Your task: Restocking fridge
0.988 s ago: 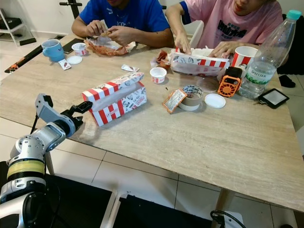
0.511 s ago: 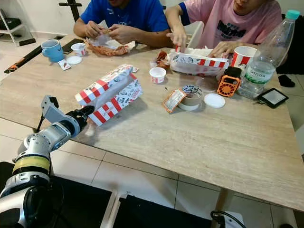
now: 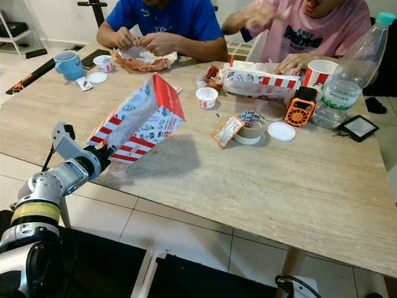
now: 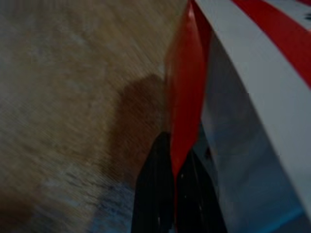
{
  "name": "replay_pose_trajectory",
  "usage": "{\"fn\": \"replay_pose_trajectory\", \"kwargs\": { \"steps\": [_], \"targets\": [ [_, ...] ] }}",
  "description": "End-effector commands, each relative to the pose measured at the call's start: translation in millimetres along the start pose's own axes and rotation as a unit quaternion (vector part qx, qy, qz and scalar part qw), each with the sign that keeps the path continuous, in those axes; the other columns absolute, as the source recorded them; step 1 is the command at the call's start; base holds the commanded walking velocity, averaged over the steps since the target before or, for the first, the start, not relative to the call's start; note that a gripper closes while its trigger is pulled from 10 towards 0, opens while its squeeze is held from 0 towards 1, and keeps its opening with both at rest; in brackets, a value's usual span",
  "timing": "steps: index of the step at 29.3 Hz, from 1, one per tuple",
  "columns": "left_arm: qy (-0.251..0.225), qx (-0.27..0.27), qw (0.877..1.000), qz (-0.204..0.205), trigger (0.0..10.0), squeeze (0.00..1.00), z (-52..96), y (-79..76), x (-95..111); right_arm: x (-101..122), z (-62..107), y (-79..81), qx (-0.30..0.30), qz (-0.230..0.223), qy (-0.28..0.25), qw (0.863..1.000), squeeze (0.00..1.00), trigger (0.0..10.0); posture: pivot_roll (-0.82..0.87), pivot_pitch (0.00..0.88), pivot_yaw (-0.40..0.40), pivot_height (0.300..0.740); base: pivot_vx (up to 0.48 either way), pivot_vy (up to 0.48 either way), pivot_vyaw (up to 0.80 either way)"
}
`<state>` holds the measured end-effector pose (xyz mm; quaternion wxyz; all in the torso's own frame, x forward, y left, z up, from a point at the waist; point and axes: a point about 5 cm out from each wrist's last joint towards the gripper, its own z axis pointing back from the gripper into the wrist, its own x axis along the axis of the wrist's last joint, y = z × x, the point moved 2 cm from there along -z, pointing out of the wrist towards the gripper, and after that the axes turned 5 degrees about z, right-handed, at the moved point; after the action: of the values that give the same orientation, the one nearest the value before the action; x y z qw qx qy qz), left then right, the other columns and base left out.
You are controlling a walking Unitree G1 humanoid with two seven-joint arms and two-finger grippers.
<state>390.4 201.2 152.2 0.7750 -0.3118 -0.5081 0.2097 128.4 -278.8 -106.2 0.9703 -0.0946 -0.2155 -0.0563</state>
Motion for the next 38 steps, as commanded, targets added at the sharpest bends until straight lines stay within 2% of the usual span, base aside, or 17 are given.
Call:
{"fn": "replay_pose_trajectory", "kwargs": {
  "steps": [1,2,3,4,5,6,7,8,9,16,24,28,38],
  "targets": [
    [-0.003,0.005,0.999,-0.040,0.9,0.00,6.0,2.3,9.8,-3.6,0.2,1.7,0.001,-0.004,0.004,1.000,0.00,10.0,-0.06,0.115,0.083,0.740,0.000,0.000,0.00],
    [-0.002,0.004,0.998,-0.058,0.9,0.00,7.8,1.4,13.3,-3.3,0.1,2.0,0.001,-0.003,0.004,1.000,0.00,10.0,-0.06,0.114,0.083,0.740,0.000,0.000,0.00],
    [-0.004,0.007,0.996,-0.085,2.9,0.00,10.4,0.7,18.8,-2.9,0.0,2.2,0.002,-0.003,0.004,1.000,0.00,10.0,-0.05,0.113,0.083,0.740,0.000,0.000,0.00],
    [-0.004,0.007,0.996,-0.085,2.9,0.00,10.4,0.7,18.8,-2.9,0.0,2.2,0.002,-0.003,0.004,1.000,0.00,10.0,-0.05,0.113,0.083,0.740,0.000,0.000,0.00],
    [-0.005,0.007,0.994,-0.108,4.1,0.00,14.2,-0.6,25.8,-2.3,-0.1,2.8,0.002,-0.003,0.003,1.000,0.00,10.0,-0.05,0.109,0.083,0.740,0.000,0.000,0.00],
    [-0.005,0.007,0.994,-0.108,4.1,0.00,14.2,-0.6,25.8,-2.3,-0.1,2.8,0.002,-0.003,0.003,1.000,0.00,10.0,-0.05,0.109,0.083,0.740,0.000,0.000,0.00],
    [-0.001,0.005,0.990,-0.142,5.9,0.00,18.9,-1.9,32.0,-1.5,-0.3,3.6,0.003,-0.003,0.002,1.000,0.00,10.0,-0.05,0.106,0.082,0.740,0.000,0.000,0.00],
    [0.004,0.000,0.984,-0.178,8.7,0.00,24.4,-4.0,37.2,-0.4,-0.5,4.5,0.004,-0.003,0.001,1.000,0.00,10.0,-0.05,0.107,0.082,0.740,0.000,0.000,0.00],
    [0.006,-0.005,0.981,-0.194,9.1,0.00,28.2,-6.1,40.9,0.4,-0.7,5.1,0.005,-0.002,0.001,1.000,0.00,10.0,-0.05,0.106,0.081,0.740,0.000,0.000,0.00],
    [0.007,-0.012,0.977,-0.212,9.8,0.00,34.0,-8.1,46.1,2.1,-1.0,6.1,0.006,-0.001,-0.001,1.000,0.00,10.0,-0.04,0.105,0.079,0.740,0.000,0.000,0.00],
    [0.078,-0.100,0.967,-0.219,10.0,0.00,38.9,-22.5,11.4,3.8,-1.0,4.7,0.007,0.004,-0.001,1.000,0.00,10.0,-0.05,0.097,0.069,0.740,0.000,0.000,0.00],
    [0.093,-0.115,0.964,-0.221,10.0,0.00,41.0,-24.7,3.2,5.0,-1.0,3.6,0.007,0.004,-0.002,1.000,0.00,10.0,-0.05,0.097,0.069,0.740,0.000,0.000,0.00],
    [0.160,-0.180,0.940,-0.243,10.0,0.00,44.4,-42.0,-46.0,7.2,-1.7,7.9,0.014,0.006,-0.004,1.000,0.00,10.0,-0.04,0.095,0.066,0.740,-0.026,0.000,0.00]
  ]
}}
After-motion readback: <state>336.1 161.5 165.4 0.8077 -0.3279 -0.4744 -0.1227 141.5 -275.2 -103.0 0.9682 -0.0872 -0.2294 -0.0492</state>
